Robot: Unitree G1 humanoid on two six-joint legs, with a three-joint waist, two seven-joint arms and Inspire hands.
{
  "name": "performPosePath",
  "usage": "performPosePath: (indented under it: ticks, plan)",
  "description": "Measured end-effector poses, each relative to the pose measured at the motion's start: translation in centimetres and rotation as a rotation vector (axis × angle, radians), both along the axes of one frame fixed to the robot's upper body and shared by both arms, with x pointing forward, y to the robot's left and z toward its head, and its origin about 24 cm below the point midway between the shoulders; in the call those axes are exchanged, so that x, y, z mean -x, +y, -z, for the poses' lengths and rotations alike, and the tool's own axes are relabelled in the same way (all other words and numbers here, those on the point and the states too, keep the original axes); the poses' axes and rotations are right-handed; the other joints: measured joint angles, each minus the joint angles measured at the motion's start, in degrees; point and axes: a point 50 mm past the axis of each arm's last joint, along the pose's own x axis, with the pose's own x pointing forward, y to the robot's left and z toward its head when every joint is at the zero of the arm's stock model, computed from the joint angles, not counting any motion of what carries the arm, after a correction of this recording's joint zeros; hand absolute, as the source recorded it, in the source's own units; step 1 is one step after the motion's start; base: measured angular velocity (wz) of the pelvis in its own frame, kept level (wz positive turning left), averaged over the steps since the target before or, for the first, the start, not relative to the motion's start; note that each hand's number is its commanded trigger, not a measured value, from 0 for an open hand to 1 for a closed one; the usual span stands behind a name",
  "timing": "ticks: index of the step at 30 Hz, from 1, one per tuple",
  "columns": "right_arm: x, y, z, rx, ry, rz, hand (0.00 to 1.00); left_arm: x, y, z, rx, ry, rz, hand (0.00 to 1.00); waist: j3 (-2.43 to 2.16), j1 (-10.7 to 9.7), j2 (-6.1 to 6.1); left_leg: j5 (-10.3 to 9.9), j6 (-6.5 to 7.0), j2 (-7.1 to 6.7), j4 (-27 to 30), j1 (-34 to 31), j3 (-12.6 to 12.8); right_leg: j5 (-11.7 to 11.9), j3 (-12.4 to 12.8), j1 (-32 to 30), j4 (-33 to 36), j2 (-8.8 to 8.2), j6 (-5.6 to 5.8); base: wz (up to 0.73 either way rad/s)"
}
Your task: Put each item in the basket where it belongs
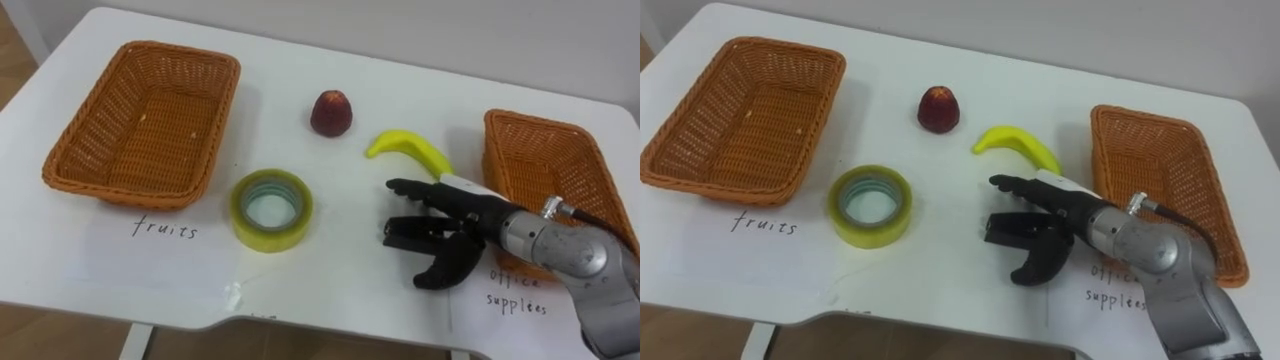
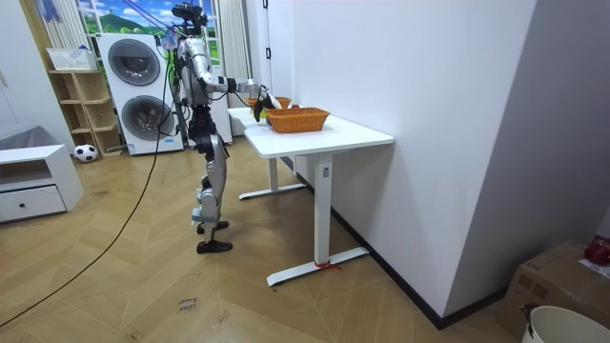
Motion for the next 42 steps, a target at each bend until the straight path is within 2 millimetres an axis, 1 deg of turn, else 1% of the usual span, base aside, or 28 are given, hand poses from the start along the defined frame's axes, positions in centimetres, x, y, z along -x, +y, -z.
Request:
performPosePath:
  ticks: [3, 8, 17, 22, 29, 34, 39, 42]
  plan:
    - [0.0, -0.2, 0.0, 0.043, -0.001, 0.013, 0.00, 0.1, 0.1, 0.0, 0.009, 0.002, -0.015, 0.00, 0.09, 0.0, -0.15, 0.0, 0.00, -0.01, 0.0, 0.1, 0.1, 0.0, 0.1, 0.1, 0.0, 0.00, 0.01, 0.00]
    - [-0.1, -0.5, 0.1, 0.135, -0.009, 0.026, 0.00, 0.2, 0.2, 0.0, 0.016, 0.011, -0.032, 0.00, 0.15, 0.6, -0.17, 0.0, 0.00, 0.07, -0.1, 0.1, 0.8, 0.0, 0.7, -0.1, 0.0, 0.13, 0.01, -0.05]
    - [-0.1, -0.4, -0.1, 0.181, -0.016, 0.029, 0.00, 0.1, 0.1, 0.0, 0.017, 0.009, -0.030, 0.00, 0.22, 0.9, -0.07, 0.0, 0.00, 0.11, -0.2, -0.1, 0.9, 0.1, 0.7, -0.2, 0.0, 0.21, -0.01, 0.00]
    - [-0.2, 0.0, -0.4, 0.210, -0.034, 0.038, 0.00, 0.0, 0.0, 0.0, 0.018, 0.009, -0.029, 0.00, 0.46, 1.0, 0.28, 0.0, 0.00, 0.08, -0.2, -0.2, 0.9, 0.1, 0.7, -0.2, 0.0, 0.20, -0.01, 0.00]
    - [-0.3, 0.6, -0.2, 0.217, -0.037, 0.051, 0.00, -0.5, -0.2, 0.0, -0.024, 0.004, -0.004, 0.00, 0.37, 0.9, 0.19, 0.0, 0.00, 0.08, -0.2, -0.2, 0.9, 0.1, 0.7, -0.2, 0.0, 0.14, -0.01, 0.00]
    - [-0.3, 1.0, -0.1, 0.200, -0.037, 0.051, 0.00, -0.6, -0.3, 0.0, -0.022, 0.001, -0.003, 0.00, 0.35, 1.0, 0.17, 0.0, 0.00, 0.09, -0.3, -0.2, 0.9, 0.1, 0.4, -0.2, 0.0, 0.11, 0.00, 0.00]
    - [-0.4, 1.1, -0.1, 0.218, -0.045, 0.052, 0.00, -0.6, -0.3, 0.0, -0.021, 0.002, -0.001, 0.00, 0.38, 1.0, 0.27, 0.0, 0.00, 0.11, -0.3, -0.2, 0.9, 0.1, 0.4, -0.2, 0.0, 0.12, 0.00, 0.00]
    - [-0.4, 1.4, -0.1, 0.217, -0.046, 0.049, 0.00, -0.6, -0.4, 0.0, -0.021, 0.003, 0.001, 0.00, 0.29, 1.1, 0.33, 0.0, 0.00, 0.12, -0.3, 0.0, 0.9, 0.1, 0.3, -0.2, 0.0, 0.11, 0.00, 0.00]
